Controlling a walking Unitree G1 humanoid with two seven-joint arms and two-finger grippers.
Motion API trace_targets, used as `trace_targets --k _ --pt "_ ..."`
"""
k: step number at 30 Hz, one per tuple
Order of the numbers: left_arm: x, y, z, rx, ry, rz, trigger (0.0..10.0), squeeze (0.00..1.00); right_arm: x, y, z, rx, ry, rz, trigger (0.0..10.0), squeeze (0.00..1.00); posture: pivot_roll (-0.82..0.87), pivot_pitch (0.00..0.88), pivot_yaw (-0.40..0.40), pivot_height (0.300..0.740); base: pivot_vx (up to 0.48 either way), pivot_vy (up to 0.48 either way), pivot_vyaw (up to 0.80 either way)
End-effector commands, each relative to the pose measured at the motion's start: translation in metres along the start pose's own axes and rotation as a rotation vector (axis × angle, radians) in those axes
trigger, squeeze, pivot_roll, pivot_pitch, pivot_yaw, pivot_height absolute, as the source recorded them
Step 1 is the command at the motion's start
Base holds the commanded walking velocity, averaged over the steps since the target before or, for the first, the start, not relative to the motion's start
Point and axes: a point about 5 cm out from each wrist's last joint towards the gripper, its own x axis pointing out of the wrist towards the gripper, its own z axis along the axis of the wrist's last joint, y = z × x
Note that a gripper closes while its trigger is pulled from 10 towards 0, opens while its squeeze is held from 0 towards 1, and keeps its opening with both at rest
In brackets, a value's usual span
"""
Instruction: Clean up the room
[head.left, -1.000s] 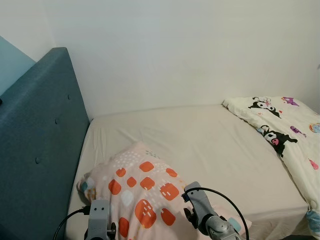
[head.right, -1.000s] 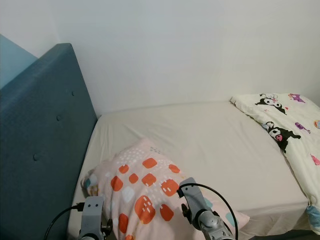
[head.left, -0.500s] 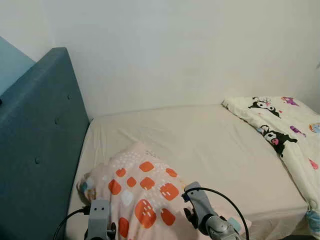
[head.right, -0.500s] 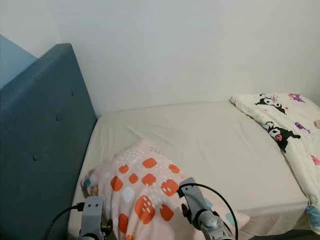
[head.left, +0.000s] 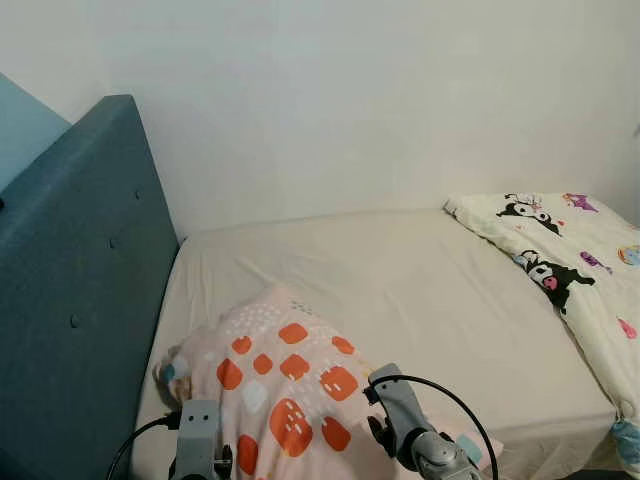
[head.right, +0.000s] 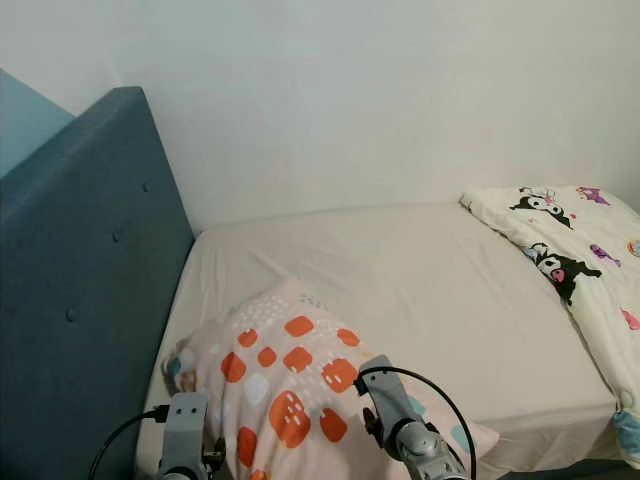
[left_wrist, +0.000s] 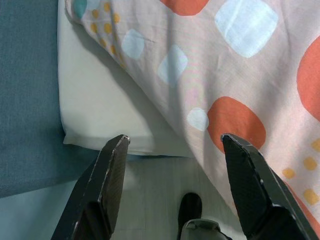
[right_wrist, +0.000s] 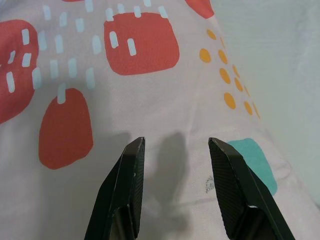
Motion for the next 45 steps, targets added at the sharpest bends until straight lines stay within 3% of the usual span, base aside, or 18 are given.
trace_targets --k 1,45 --pt "0.0001 0.0035 -0.0015 0.016 0.007 0.008 10.0 0.00 -0.0006 0.0020 -0.0043 -0.002 0.009 0.004 10.0 0.00 -0.11 0.000 -0.034 0.740 0.000 0.000 0.00" --pt "0.0024 0.0025 0.0036 0.013 -0.005 0.010 10.0 0.00 0.0003 0.0046 -0.0015 0.005 0.001 0.014 10.0 0.00 -0.11 0.000 -0.030 0.740 0.000 0.000 0.00"
